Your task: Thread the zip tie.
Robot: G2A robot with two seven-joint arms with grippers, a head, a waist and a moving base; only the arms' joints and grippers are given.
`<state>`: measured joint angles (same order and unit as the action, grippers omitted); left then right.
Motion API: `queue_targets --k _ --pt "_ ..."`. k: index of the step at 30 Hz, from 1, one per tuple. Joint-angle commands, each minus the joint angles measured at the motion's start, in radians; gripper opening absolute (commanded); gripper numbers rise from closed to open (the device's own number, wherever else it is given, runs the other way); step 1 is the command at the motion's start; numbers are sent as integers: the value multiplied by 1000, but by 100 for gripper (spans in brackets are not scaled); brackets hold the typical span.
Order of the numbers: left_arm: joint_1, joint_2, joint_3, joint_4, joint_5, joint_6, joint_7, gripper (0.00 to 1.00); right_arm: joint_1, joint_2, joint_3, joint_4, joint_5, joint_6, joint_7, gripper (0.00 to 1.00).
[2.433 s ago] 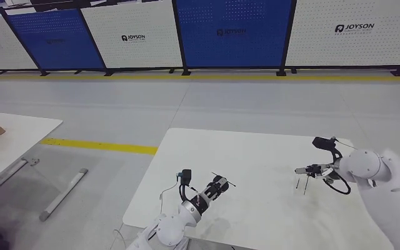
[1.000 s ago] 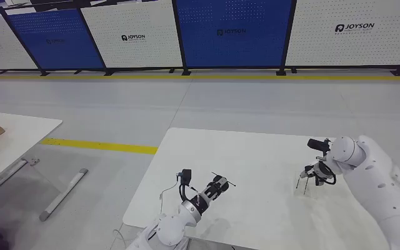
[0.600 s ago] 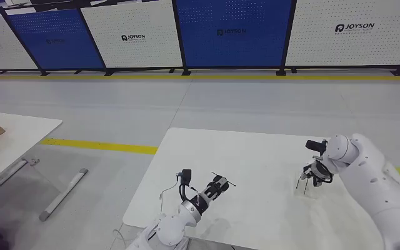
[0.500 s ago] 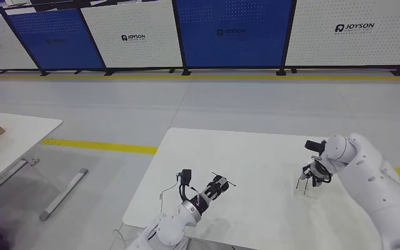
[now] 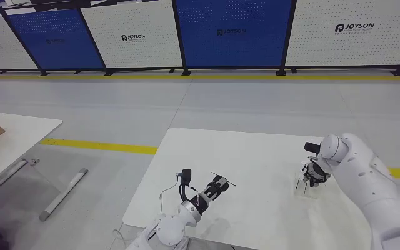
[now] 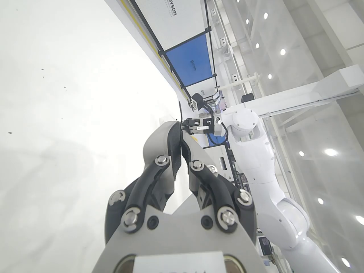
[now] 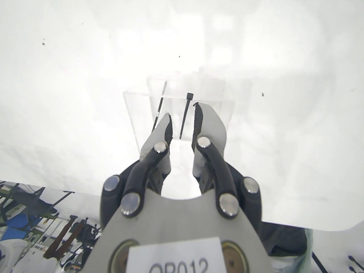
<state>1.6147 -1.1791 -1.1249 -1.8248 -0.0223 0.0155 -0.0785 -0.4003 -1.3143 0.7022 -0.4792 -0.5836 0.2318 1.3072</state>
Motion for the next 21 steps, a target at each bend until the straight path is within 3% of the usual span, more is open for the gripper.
queue_targets --k 1,13,17,19,21 --pt "0 0 0 0 0 0 0 0 6 -8 -4 20 1 -2 -2 12" --pt "0 0 0 0 0 0 0 0 42 -54 -27 129 -5 -22 -5 17" --pt "0 0 0 0 0 0 0 0 53 -66 -30 157 -7 -26 -8 12" --pt "0 0 0 0 0 0 0 0 57 -71 -32 169 -9 -24 -11 0" --pt "0 0 0 0 0 0 0 0 61 -77 -32 181 -10 -23 -14 0"
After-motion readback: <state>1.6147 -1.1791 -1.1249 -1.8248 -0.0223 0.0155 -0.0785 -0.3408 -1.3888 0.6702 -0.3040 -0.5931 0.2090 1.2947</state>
